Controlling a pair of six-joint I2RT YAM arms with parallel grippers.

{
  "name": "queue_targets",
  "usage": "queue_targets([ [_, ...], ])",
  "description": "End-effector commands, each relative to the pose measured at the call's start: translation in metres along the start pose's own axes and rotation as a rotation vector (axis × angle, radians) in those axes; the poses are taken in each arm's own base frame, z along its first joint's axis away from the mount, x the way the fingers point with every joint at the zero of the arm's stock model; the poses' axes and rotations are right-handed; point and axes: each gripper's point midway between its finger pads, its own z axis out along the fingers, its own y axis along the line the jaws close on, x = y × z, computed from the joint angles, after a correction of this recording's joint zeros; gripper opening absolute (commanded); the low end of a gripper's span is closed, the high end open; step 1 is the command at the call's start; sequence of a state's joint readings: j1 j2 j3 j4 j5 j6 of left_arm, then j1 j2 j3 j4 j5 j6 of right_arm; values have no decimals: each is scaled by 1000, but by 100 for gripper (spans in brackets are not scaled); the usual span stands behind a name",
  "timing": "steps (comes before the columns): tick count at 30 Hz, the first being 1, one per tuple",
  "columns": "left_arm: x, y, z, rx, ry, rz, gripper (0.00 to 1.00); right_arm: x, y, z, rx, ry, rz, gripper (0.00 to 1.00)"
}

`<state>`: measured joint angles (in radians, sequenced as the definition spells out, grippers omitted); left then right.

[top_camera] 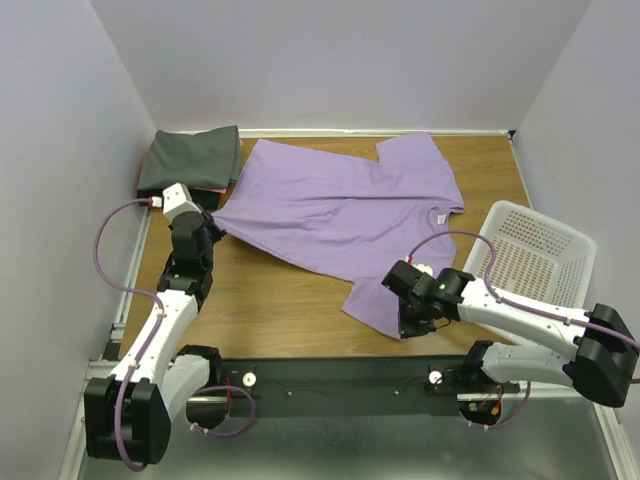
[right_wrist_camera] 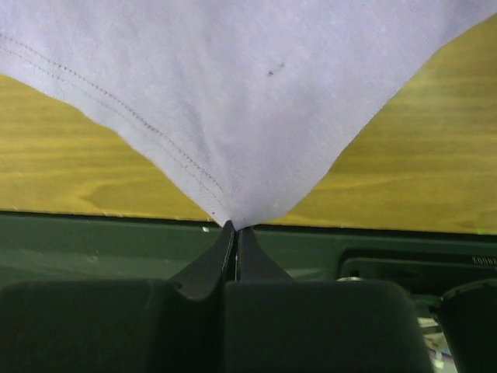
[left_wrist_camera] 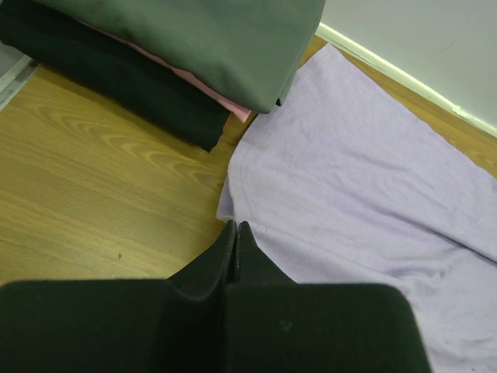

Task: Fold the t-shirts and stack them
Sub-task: Fold the tshirt

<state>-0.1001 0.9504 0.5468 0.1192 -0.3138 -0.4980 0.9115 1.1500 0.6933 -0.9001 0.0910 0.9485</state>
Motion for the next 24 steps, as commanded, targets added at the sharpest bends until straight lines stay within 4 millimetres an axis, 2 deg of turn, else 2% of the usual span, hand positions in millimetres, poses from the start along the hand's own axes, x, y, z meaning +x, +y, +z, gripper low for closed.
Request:
queue_targets([
  [1,0,10,-10,-39,-18,-32,0,5,-3,-11,37,-28,-4,2],
  [7,2,18,-22,-61,-42,-75,0,11,1,-25,40,-59,-33,1],
  [13,22,23,-24,-90,13,-80,0,14,-6,-37,19,-93,-30,2],
  [17,26,24,-30,-93,18,-104,0,16,-11,-43,1,-105,-25,2],
  [21,31,26,-36,-94,14,-121,0,8,-8,-50,-27,-151,-17,2],
  [24,36,23,-35,-70,24,-121,0,-10,7,-55,-85,-229,1,1],
])
